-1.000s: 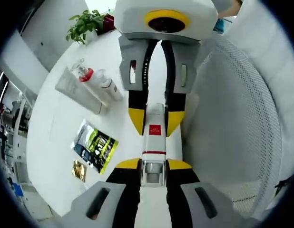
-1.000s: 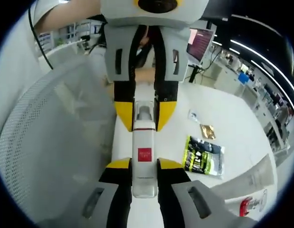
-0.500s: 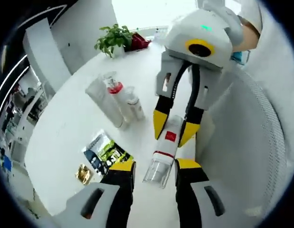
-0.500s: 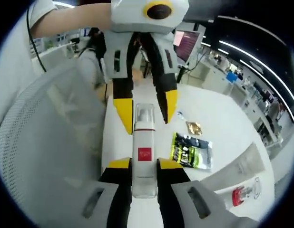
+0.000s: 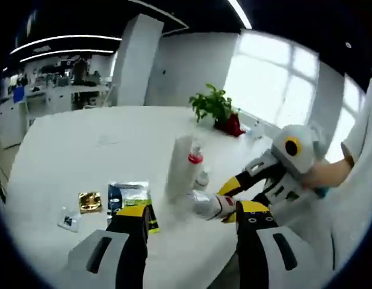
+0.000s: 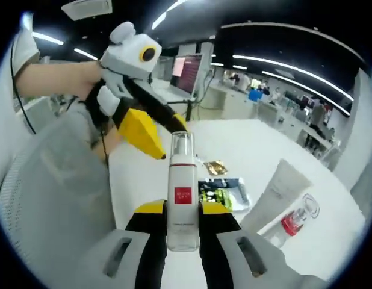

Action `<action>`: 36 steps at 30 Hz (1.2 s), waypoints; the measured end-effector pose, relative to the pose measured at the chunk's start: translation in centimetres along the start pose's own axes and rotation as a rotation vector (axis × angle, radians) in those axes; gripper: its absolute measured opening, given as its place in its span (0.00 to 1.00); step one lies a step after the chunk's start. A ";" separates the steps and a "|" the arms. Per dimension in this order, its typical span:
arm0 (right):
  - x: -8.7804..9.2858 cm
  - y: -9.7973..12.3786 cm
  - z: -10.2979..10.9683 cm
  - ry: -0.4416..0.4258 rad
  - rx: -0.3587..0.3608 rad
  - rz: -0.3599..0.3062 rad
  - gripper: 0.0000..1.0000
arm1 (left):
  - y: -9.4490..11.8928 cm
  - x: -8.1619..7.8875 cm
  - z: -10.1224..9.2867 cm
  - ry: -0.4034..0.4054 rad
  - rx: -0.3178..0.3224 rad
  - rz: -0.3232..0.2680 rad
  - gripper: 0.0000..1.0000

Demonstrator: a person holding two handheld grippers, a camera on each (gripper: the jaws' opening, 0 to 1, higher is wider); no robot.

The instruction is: Arrange the skincare products in the storage area until every visible bottle or jar stands upright without overlapping.

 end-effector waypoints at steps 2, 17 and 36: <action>-0.6 0.3 -0.2 -0.027 0.030 -0.027 0.18 | -0.1 0.0 0.3 0.045 0.009 -0.030 0.60; -3.4 0.2 0.2 -0.084 0.089 -0.109 0.19 | -1.1 -1.2 -1.4 0.285 0.020 -0.227 0.30; -3.5 0.1 1.5 -0.067 0.034 -0.108 0.22 | -0.4 -1.2 -2.6 0.162 0.058 -0.154 0.16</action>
Point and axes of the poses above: the point that each gripper's makers call its tool centre point, and the gripper's own axes: y roughly backward along the fingers, z roughly to its left, x roughly out of its underside, the point moved 2 cm from there along y, roughly backward along the fingers, and after that the axes turned 4 degrees about y, right-handed, at the moved point
